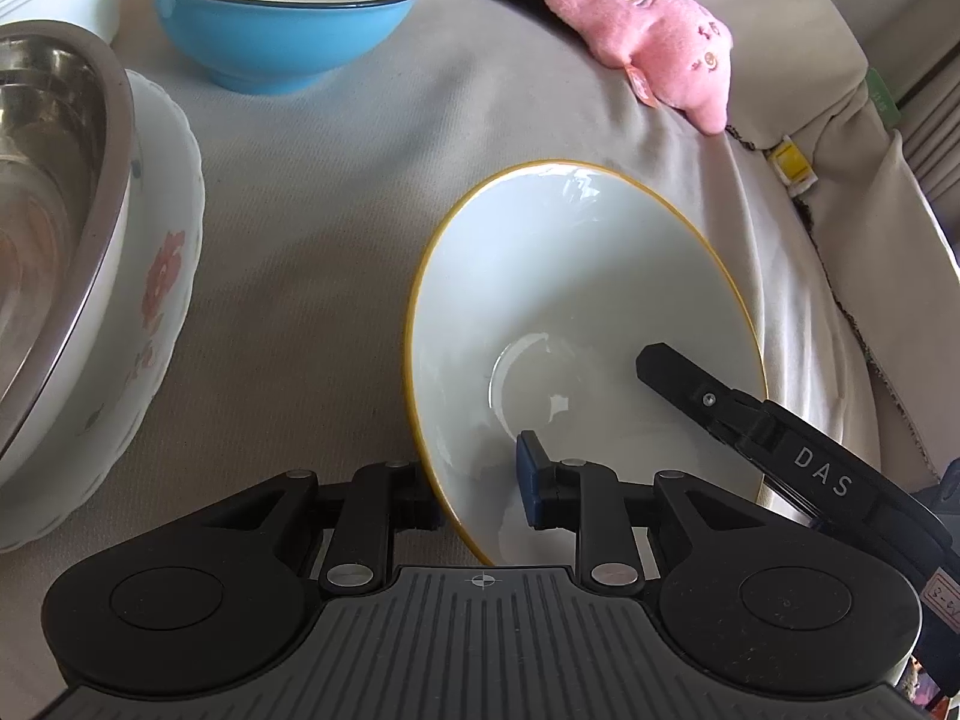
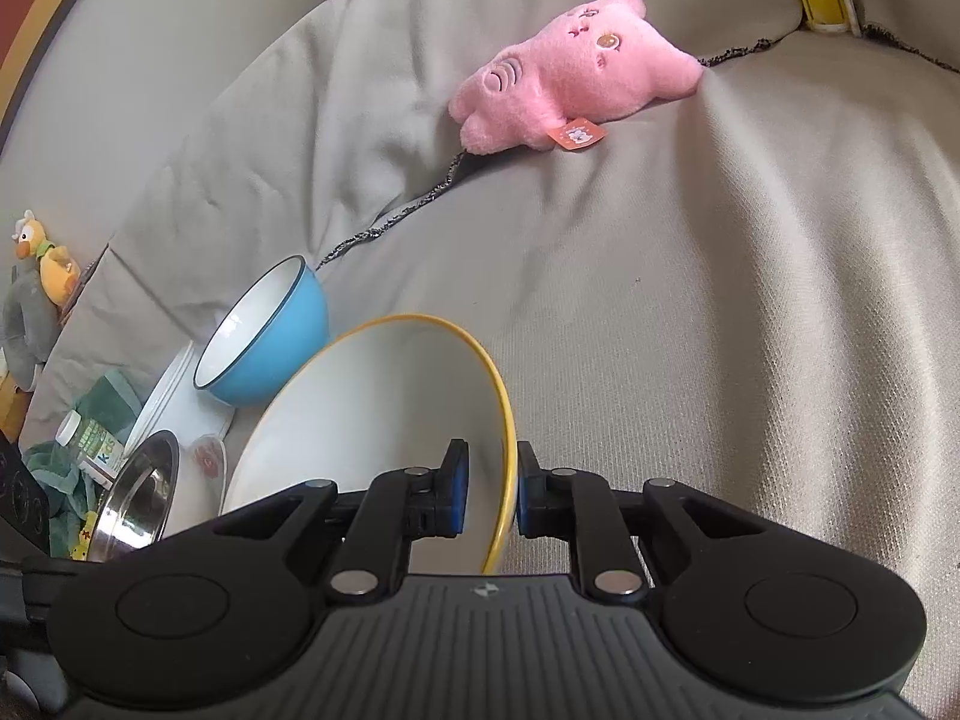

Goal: Organize plates and bowls

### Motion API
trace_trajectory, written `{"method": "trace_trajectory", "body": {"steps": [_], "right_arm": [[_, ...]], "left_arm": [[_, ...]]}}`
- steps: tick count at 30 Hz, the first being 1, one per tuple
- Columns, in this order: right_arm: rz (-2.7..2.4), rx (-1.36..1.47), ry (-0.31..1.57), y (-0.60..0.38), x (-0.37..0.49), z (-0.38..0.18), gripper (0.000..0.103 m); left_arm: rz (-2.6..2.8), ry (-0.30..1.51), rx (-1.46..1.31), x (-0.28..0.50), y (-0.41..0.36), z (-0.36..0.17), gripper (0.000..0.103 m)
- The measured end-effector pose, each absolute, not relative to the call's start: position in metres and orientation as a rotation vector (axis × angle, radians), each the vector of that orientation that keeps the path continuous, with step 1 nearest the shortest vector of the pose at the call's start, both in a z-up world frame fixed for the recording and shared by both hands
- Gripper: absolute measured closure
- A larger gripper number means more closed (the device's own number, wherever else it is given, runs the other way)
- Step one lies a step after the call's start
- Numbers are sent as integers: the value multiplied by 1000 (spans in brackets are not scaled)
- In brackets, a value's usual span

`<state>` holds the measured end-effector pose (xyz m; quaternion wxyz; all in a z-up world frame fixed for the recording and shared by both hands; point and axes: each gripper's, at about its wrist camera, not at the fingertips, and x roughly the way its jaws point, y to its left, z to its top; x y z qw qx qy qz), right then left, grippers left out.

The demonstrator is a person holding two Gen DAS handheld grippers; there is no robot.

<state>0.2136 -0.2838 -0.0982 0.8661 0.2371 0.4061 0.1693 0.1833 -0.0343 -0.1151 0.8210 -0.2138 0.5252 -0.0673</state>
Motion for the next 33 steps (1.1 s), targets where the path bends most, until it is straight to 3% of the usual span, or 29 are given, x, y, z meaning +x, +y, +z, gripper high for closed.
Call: {"method": "trace_trajectory", "body": {"steps": [22,33], "right_arm": [[320,413,863,-271,215,-95,87],[271,417,885,-274,207,-73,86]], "left_arm": [[-181,1065,-327,178,-43,-105,78],[-237,1008,-347,162,-9,-70,78]]}}
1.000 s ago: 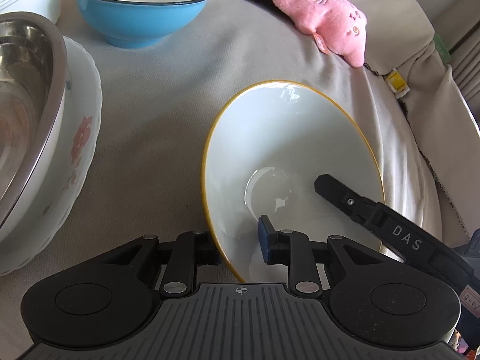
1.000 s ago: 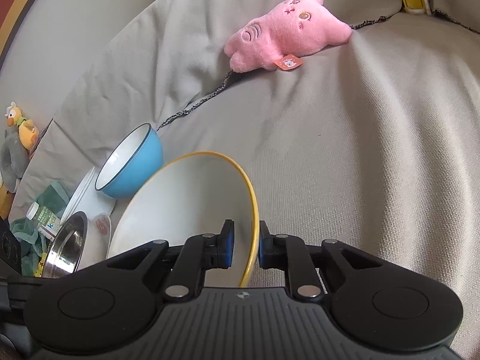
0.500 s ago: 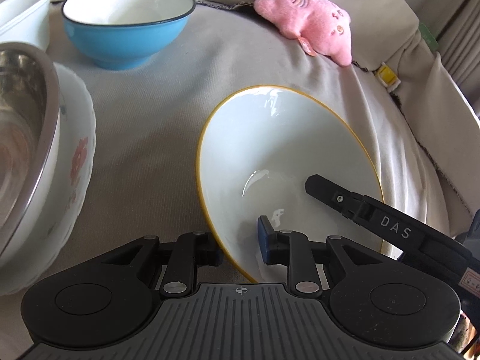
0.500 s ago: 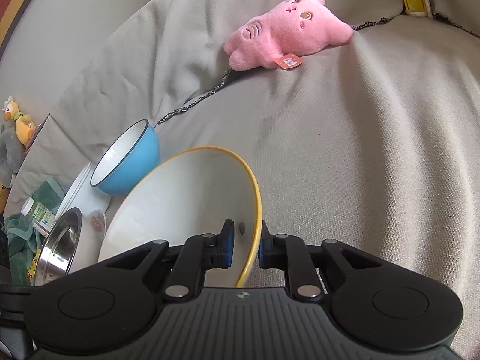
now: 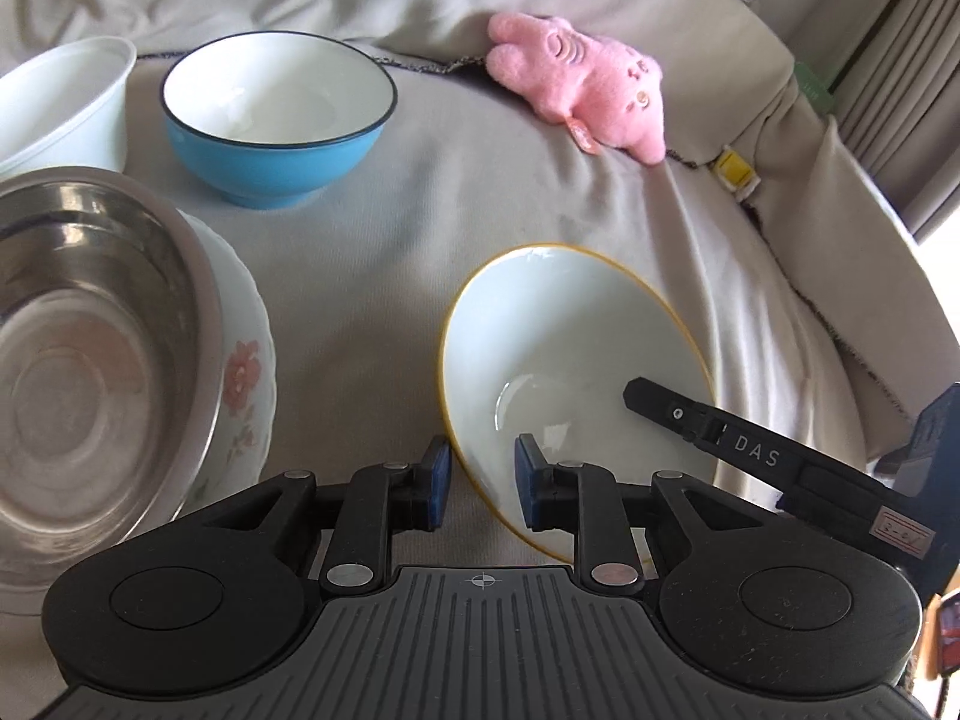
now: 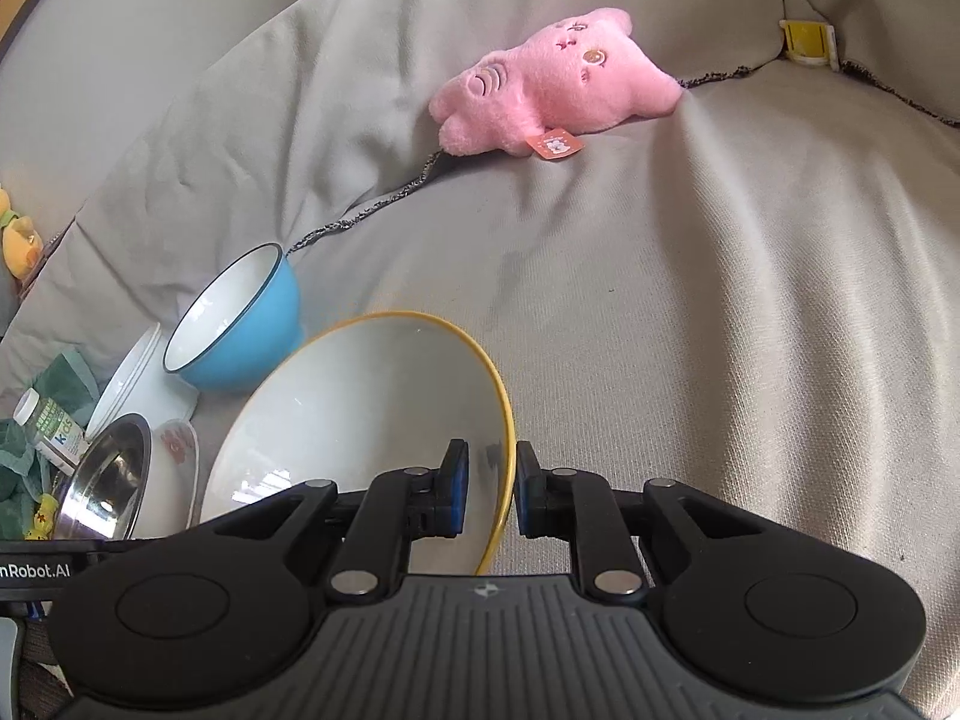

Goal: Organize plates and bowls

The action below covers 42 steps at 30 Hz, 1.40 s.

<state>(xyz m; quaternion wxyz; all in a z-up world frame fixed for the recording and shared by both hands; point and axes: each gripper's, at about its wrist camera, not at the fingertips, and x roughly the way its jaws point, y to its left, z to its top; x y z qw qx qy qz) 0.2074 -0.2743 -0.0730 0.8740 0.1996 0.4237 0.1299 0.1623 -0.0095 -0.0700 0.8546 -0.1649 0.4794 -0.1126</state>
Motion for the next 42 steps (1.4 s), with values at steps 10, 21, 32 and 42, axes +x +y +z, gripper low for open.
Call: {"method": "trace_trajectory", "body": {"steps": [10,21,32,42], "right_arm": [[297,442,906,-264,227,-71,85],[308,404,940,-253,221,-88,86],[232,286,866,-255,209,-52,82],[260,182,795,-243,224,27,62]], "left_arm": [[-214,1032,-326,172,-16,-81,74],[-192,1014,-253,185,-19,-72,74],[-226,983,-284,173,0,-54,74],[-358,820,-332,203,77,18,74]]}}
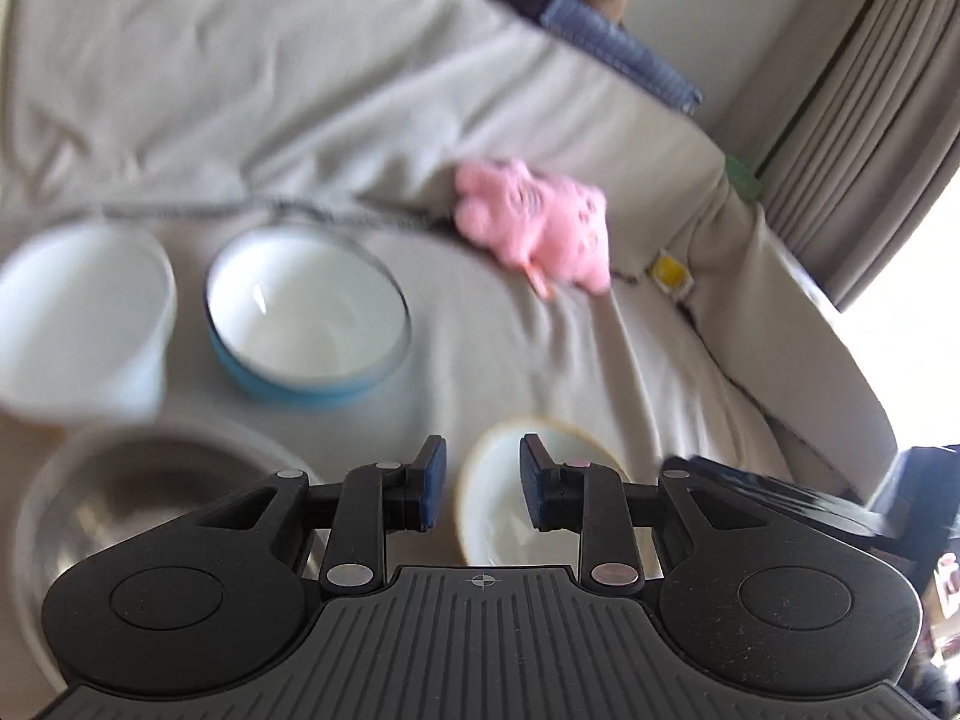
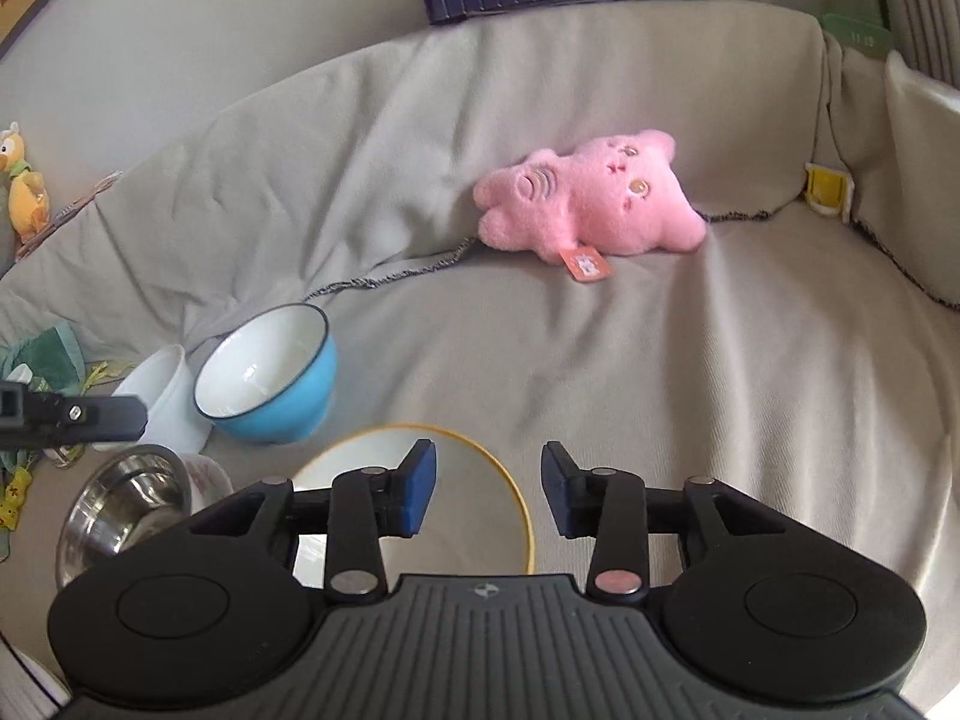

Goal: Organize plates and bowls

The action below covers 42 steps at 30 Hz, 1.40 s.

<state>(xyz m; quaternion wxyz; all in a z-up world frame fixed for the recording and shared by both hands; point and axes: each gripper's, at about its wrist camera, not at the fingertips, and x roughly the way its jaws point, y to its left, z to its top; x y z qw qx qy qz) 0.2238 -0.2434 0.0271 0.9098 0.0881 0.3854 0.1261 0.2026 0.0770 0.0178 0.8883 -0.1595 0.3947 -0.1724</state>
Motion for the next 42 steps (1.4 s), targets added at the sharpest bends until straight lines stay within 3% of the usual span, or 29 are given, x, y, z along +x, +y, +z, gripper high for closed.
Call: {"method": "trace_trajectory", "body": {"steps": [4,11,13,19,24,26,28,33,37,42], "right_arm": [[238,165,858,-213,257,45,49],[258,50,1049,-142,309,34,48],[266,39,1069,-123,320,30,42],[297,161,1108,-91,352,8,34],[250,223,1185,-79,385,-30,34],[227,233,1225,-72,394,-47,45],[237,252,1270,-65,401,-63,68],[245,297,1310,-58,406,-83,74],[261,292,1321,-67,405,-80,89],[252,258,1281,-90,399,-67,89]], "left_arm": [[-279,843,-222,263,106,22,74],[-259,920,-304,329,161,-17,74],[-236,924,-262,342,164,-25,74],[-255,955,-304,367,169,-45,74],[-255,1007,-273,377,161,-60,74],[-249,1002,-267,378,159,-63,75],[-246,995,-250,379,155,-64,75],[-237,981,-180,377,145,-65,73],[-216,973,-112,375,133,-65,66],[-263,1023,-174,372,128,-63,64]]}}
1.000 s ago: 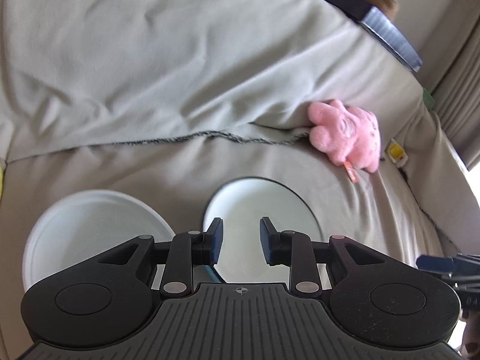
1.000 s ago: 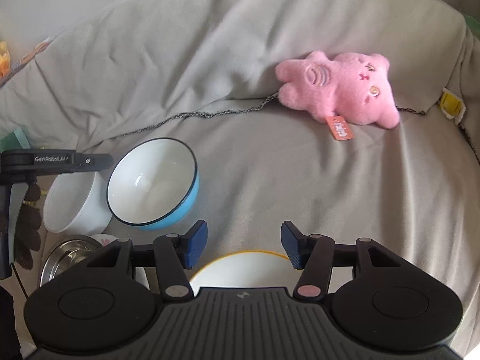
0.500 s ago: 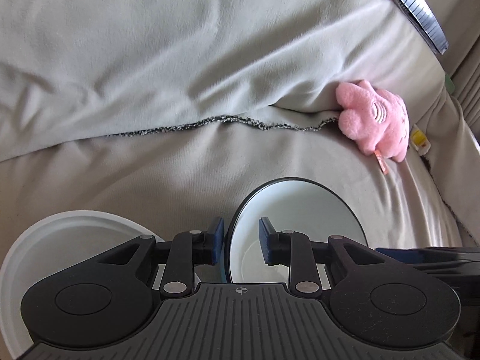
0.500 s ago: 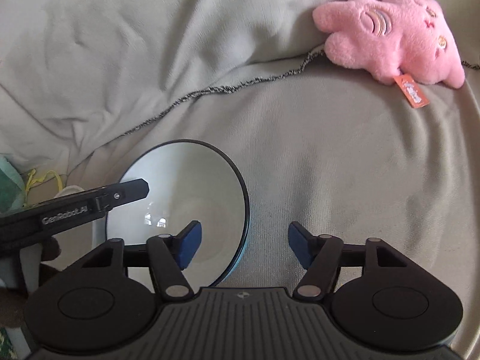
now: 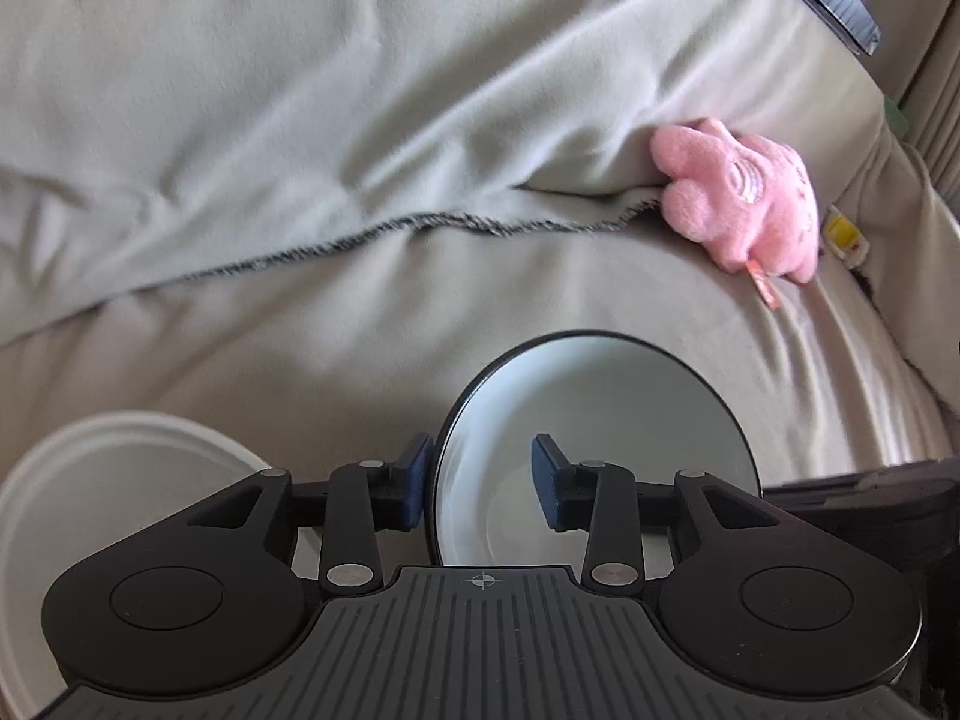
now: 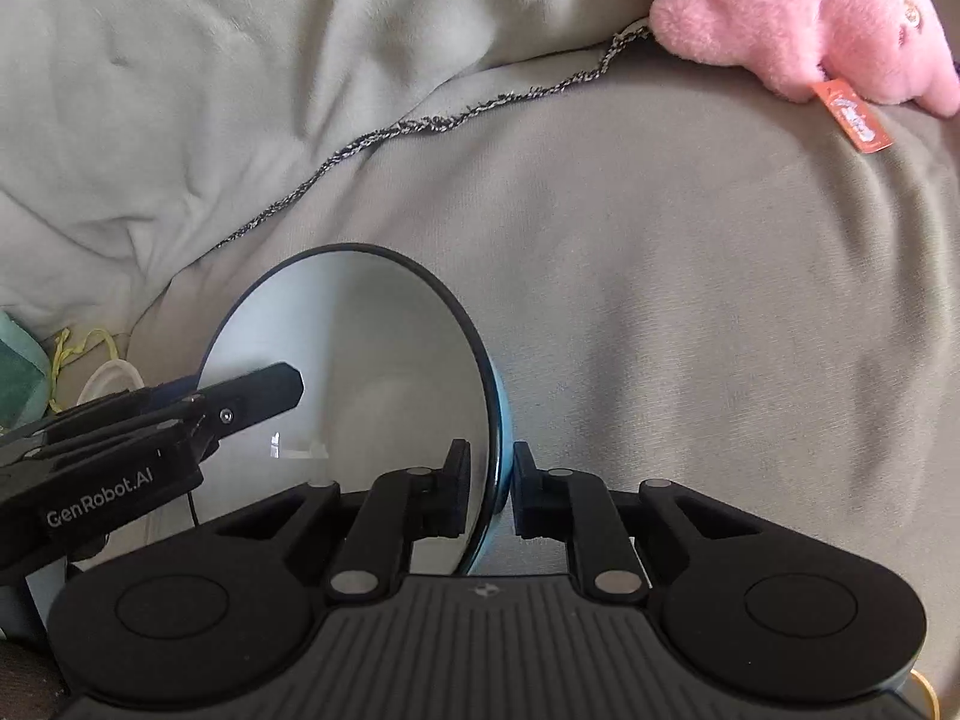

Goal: Organize plates and bowls

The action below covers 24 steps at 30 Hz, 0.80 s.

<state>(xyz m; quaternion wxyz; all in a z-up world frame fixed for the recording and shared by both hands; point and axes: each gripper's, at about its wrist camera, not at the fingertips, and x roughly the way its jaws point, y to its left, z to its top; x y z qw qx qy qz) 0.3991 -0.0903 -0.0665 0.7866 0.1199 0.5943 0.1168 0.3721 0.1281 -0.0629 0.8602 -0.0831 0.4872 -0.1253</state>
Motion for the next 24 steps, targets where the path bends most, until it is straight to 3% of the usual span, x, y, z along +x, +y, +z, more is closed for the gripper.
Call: {"method": "trace_trajectory", "body": {"steps": [10,24], "right_arm": [[265,252,1273,-114,399,-71,84],[314,412,1420,-127,410,-101,85]], "left_arm": [[-240,1024,-136,360,89,-73,65],[-181,1224,-22,401,59,-93,62]]}}
